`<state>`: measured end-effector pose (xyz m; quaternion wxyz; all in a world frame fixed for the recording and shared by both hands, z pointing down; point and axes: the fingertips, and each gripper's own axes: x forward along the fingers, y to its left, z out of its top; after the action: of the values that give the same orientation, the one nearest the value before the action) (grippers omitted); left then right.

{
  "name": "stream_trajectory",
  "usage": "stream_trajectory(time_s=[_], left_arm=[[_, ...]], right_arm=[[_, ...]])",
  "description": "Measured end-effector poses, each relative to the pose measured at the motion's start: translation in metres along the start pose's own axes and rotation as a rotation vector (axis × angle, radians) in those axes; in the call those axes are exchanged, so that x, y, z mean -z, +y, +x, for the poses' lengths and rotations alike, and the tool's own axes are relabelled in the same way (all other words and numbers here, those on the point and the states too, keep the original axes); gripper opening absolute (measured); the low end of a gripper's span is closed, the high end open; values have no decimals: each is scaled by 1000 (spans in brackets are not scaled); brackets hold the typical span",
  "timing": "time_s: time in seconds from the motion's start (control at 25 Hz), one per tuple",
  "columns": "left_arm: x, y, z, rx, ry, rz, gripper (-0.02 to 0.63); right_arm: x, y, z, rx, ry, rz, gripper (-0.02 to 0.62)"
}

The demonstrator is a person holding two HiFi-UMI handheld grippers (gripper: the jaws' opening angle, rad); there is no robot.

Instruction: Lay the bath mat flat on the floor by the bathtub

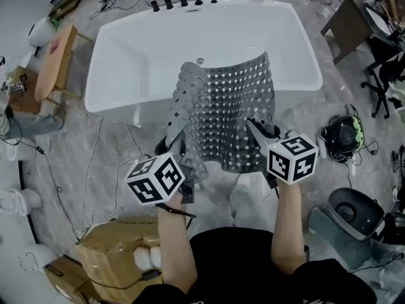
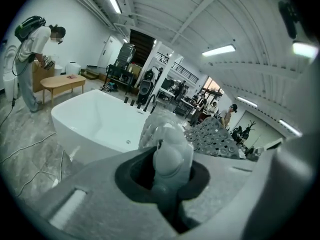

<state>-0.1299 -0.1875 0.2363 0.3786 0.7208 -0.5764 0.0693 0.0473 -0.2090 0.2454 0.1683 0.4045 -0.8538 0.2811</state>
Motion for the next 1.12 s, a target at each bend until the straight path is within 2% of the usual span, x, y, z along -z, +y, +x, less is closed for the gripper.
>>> stream_trajectory(time_s=[0.12, 0.44, 0.76, 1.12], left_arm=[[14, 13, 15, 6, 48, -6, 21], [31, 82, 24, -51, 128, -43, 22], [88, 111, 38, -68, 224, -95, 22], [153, 132, 79, -59, 315, -88, 22]], right_arm=[[24, -8, 10, 24, 25, 42, 23], [67, 5, 57, 24, 81, 137, 24], [128, -5, 71, 45, 195, 159, 23], [194, -36, 85, 71, 284, 169, 23]])
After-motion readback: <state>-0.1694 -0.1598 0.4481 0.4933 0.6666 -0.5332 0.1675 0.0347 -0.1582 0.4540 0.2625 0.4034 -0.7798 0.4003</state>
